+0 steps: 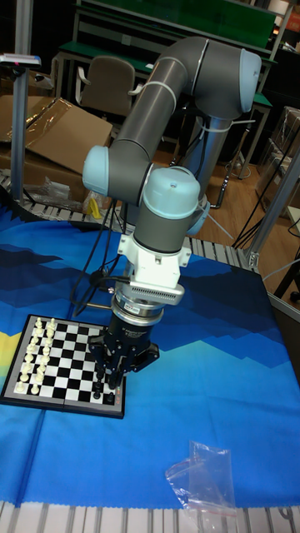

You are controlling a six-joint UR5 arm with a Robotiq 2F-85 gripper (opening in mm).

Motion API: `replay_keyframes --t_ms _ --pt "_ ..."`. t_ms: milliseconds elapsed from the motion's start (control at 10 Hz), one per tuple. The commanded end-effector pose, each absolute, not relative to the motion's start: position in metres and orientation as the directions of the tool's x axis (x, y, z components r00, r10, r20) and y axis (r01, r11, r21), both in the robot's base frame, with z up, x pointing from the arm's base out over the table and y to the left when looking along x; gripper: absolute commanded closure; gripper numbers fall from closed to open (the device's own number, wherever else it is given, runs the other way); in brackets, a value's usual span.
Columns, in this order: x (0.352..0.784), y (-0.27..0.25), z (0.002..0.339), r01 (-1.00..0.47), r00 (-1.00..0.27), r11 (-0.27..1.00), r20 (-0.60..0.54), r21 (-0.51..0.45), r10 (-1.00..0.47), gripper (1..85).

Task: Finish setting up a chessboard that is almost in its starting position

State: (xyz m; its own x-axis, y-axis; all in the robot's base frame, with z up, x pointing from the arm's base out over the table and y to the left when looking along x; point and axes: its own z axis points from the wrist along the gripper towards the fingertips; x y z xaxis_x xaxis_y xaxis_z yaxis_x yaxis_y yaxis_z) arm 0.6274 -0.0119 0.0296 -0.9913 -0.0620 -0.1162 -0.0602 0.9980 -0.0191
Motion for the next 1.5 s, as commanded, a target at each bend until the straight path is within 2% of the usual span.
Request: replay_keyframes --t_ms 0,800,1400 --pt "0.6274 -0.0118 0.0298 -0.060 -0.992 0.998 -0.115 -0.011 -0.060 84.7" --pt "0.6286 -0.0120 0.0279 -0.070 -0.991 0.998 -0.117 -0.001 -0.070 84.7" --pt "0.6251 -0.0128 0.0274 -0.096 -0.990 0.995 -0.103 0.013 -0.094 79.0"
